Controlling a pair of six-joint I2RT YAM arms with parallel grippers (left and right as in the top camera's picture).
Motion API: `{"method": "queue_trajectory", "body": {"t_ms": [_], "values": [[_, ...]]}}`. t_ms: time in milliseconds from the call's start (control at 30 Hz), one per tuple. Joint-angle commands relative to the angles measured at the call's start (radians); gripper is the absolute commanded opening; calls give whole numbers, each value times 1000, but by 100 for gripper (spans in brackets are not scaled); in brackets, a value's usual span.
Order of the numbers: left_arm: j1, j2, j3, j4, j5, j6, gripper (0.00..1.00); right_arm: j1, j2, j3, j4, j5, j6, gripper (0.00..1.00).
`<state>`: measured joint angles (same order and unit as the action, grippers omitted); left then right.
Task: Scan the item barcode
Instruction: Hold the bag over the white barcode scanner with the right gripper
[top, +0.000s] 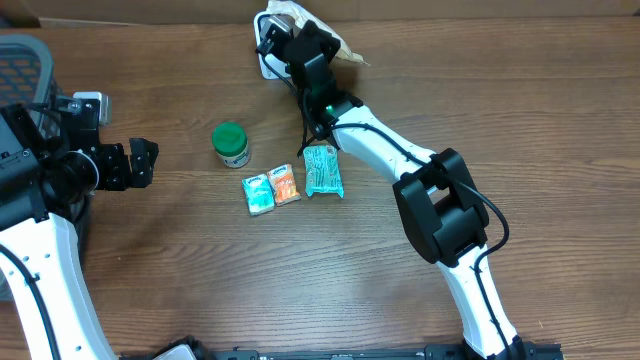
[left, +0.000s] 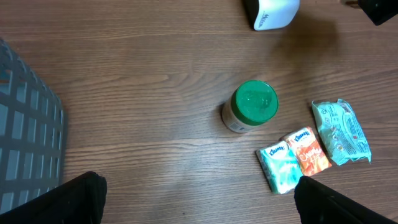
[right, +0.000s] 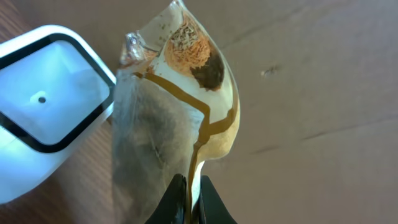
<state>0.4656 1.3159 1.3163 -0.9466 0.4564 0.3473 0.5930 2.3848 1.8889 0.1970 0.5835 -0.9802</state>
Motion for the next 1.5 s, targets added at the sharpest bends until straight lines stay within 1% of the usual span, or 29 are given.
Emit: {"method": "queue_trajectory", "body": {"t_ms": [0, 167, 267, 633, 800, 933, 1033, 1133, 1200, 1300, 1467], "values": [[5, 5, 1, 2, 4, 8, 100, 11, 2, 25, 45, -13, -109, 4], [5, 5, 1, 2, 4, 8, 100, 19, 2, 25, 64, -23, -205, 4], [5, 5, 1, 2, 4, 8, 100, 18, 2, 21, 63, -43, -233, 4], [5, 5, 1, 2, 4, 8, 100, 19, 2, 19, 63, -51, -233, 4], [5, 5, 1, 2, 4, 8, 99, 20, 2, 19, 63, -26, -233, 4], [5, 5, 1, 2, 4, 8, 100, 25, -8, 19, 62, 7, -203, 4], [5, 5, 1, 2, 4, 8, 100, 25, -61, 20, 43, 26, -99, 4], [5, 5, 1, 2, 4, 8, 99, 14, -160, 20, -44, 33, 2, 4], [5, 5, 1, 2, 4, 8, 100, 2, -248, 20, -153, 16, 96, 4], [5, 5, 1, 2, 4, 8, 100, -14, -385, 20, -373, -56, 278, 4], [5, 5, 1, 2, 4, 8, 99, -85, -609, 20, -757, -328, 718, 4]]}}
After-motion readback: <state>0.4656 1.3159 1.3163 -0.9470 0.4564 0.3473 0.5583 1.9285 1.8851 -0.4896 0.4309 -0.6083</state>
